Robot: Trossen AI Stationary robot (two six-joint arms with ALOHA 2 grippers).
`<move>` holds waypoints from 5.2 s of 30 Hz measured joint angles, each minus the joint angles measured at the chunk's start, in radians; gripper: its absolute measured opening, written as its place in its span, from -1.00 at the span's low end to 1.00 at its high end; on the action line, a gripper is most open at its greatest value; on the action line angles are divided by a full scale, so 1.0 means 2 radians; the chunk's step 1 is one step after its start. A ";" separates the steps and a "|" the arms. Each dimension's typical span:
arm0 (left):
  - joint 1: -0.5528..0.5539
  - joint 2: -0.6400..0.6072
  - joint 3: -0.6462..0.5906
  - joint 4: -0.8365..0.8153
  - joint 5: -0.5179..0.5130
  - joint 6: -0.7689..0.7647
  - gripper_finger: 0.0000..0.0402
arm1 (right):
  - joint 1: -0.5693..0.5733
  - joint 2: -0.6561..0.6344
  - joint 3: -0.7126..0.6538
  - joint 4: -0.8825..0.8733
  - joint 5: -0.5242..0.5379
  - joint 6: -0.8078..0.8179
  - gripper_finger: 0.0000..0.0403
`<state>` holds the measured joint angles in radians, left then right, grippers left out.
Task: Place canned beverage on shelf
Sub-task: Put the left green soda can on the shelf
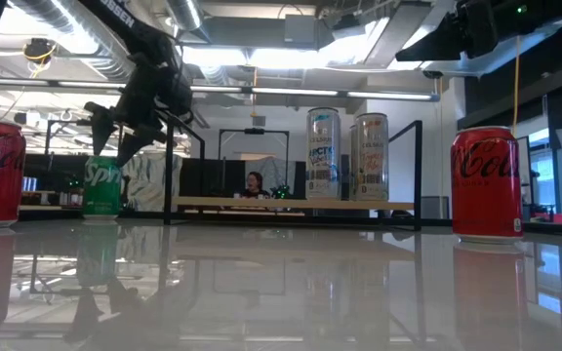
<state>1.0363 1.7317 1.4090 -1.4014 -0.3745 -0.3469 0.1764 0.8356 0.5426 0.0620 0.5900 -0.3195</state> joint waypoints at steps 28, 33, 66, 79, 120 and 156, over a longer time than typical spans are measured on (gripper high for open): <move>-0.034 -0.010 0.000 -0.019 0.068 0.018 0.54 | 0.000 0.000 0.000 0.000 0.000 0.000 -0.97; -0.036 -0.036 0.000 -0.019 0.058 0.021 0.54 | 0.000 0.000 0.000 0.002 0.000 0.000 -0.97; 0.003 -0.045 -0.039 0.043 0.084 0.034 0.54 | 0.000 0.000 0.000 0.010 -0.013 -0.004 -0.97; -0.030 -0.044 -0.039 0.081 0.018 0.154 0.54 | 0.000 0.000 0.000 0.010 -0.013 -0.004 -0.97; -0.004 -0.046 -0.157 0.221 0.063 0.370 0.44 | 0.000 0.000 0.000 0.013 -0.043 -0.014 -0.97; -0.005 -0.044 -0.158 0.272 0.031 0.376 0.87 | 0.000 0.040 0.000 0.057 -0.052 -0.045 -0.97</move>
<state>1.0267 1.6440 1.0927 -0.8578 -0.3128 0.4054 0.1761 0.9153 0.5430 0.1767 0.4853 -0.4101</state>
